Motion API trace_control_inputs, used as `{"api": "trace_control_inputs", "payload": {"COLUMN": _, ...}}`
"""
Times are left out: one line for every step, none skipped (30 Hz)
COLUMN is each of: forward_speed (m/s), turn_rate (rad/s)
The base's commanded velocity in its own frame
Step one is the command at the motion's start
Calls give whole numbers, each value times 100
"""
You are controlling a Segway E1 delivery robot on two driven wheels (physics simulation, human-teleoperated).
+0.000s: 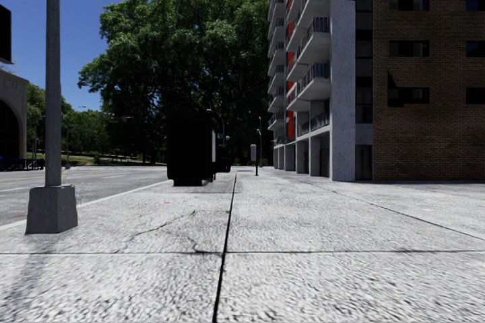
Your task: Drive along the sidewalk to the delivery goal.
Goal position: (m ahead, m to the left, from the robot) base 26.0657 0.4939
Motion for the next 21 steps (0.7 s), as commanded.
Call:
{"api": "trace_control_inputs", "payload": {"forward_speed": 200, "turn_rate": 0}}
{"api": "trace_control_inputs", "payload": {"forward_speed": 200, "turn_rate": 0}}
{"api": "trace_control_inputs", "payload": {"forward_speed": 200, "turn_rate": 0}}
{"api": "trace_control_inputs", "payload": {"forward_speed": 200, "turn_rate": 0}}
{"api": "trace_control_inputs", "payload": {"forward_speed": 200, "turn_rate": 0}}
{"api": "trace_control_inputs", "payload": {"forward_speed": 200, "turn_rate": 0}}
{"api": "trace_control_inputs", "payload": {"forward_speed": 200, "turn_rate": 0}}
{"api": "trace_control_inputs", "payload": {"forward_speed": 200, "turn_rate": 0}}
{"api": "trace_control_inputs", "payload": {"forward_speed": 200, "turn_rate": 0}}
{"api": "trace_control_inputs", "payload": {"forward_speed": 200, "turn_rate": 0}}
{"api": "trace_control_inputs", "payload": {"forward_speed": 200, "turn_rate": 0}}
{"api": "trace_control_inputs", "payload": {"forward_speed": 200, "turn_rate": 0}}
{"api": "trace_control_inputs", "payload": {"forward_speed": 200, "turn_rate": 0}}
{"api": "trace_control_inputs", "payload": {"forward_speed": 200, "turn_rate": 0}}
{"api": "trace_control_inputs", "payload": {"forward_speed": 200, "turn_rate": 0}}
{"api": "trace_control_inputs", "payload": {"forward_speed": 200, "turn_rate": 0}}
{"api": "trace_control_inputs", "payload": {"forward_speed": 200, "turn_rate": 0}}
{"api": "trace_control_inputs", "payload": {"forward_speed": 200, "turn_rate": 0}}
{"api": "trace_control_inputs", "payload": {"forward_speed": 200, "turn_rate": 0}}
{"api": "trace_control_inputs", "payload": {"forward_speed": 200, "turn_rate": 0}}
{"api": "trace_control_inputs", "payload": {"forward_speed": 200, "turn_rate": 0}}
